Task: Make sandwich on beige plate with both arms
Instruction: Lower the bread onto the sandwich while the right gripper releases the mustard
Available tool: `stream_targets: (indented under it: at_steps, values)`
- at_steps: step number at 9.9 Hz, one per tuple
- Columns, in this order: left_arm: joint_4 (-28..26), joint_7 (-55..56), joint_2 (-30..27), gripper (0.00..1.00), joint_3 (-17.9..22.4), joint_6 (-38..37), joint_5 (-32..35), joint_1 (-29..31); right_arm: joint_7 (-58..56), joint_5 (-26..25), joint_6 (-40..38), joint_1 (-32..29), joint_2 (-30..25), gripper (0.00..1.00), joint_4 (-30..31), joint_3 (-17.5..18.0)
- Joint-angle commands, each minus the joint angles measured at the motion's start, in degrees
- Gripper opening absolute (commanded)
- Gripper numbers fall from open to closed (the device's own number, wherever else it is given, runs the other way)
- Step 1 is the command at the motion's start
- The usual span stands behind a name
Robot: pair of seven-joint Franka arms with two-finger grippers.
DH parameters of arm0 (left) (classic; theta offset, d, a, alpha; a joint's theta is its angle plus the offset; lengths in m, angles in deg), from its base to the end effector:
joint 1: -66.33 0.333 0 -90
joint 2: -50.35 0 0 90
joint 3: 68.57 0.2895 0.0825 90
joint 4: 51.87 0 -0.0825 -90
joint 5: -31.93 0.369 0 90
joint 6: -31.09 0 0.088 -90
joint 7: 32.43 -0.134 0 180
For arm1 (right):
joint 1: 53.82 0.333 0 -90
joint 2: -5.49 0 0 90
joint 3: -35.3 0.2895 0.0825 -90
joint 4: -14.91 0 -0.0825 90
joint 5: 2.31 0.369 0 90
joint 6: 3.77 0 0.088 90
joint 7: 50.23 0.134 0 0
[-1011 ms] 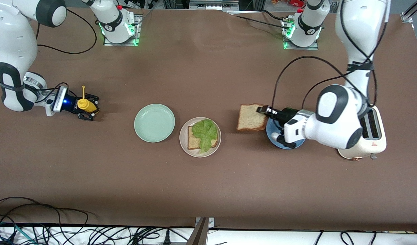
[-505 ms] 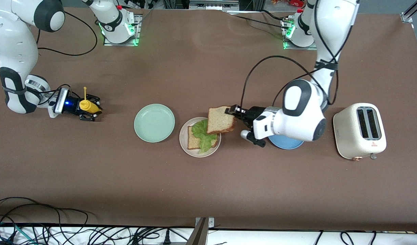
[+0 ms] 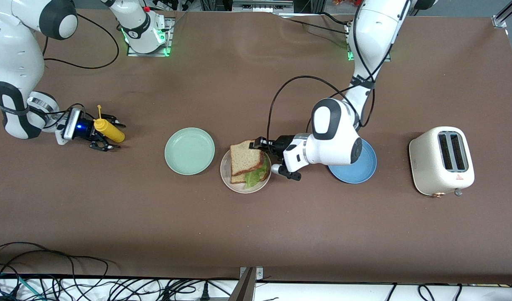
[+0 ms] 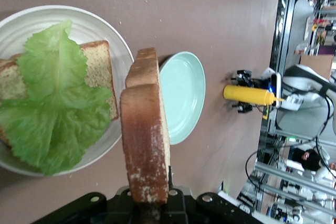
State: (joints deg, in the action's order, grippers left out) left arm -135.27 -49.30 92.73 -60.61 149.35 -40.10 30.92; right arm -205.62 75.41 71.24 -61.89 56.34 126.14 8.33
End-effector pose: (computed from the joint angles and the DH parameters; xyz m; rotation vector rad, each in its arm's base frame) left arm 0.5817 -0.4029 0.2379 2.1860 -0.0972 -0.2149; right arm 0.4449 -0.1544 0.0574 -1.5354 -1.1032 -1.1145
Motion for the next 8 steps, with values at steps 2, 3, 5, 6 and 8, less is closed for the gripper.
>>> stream_targets:
  at_steps: [2, 3, 5, 6, 8]
  values:
    - [1.05, -0.27, 2.87, 0.0, 0.82, 3.56, -3.72, -1.67, 3.85, -7.3, -3.63, -6.32, 0.91, 1.0, -7.23, -0.11]
    - [1.13, -0.27, 3.49, 0.0, 0.82, 3.83, -3.72, -1.85, 6.92, -10.11, -3.81, -7.99, 0.83, 1.0, -9.87, -0.11]
    - [1.13, -0.18, 4.37, 0.0, 0.74, 7.5, -4.07, -2.98, 17.09, -14.59, -5.99, -9.24, 0.04, 1.0, -17.15, -0.8]
    - [1.13, -0.18, 4.81, 0.0, 0.82, 9.0, -4.07, -3.6, 24.28, -15.92, -7.23, -9.07, -0.49, 1.0, -22.84, -2.29]
    - [1.22, -0.53, 6.04, 0.65, 0.82, 9.1, -3.73, -3.78, 38.26, -20.48, -7.94, -8.63, -2.68, 1.0, -32.79, -2.83]
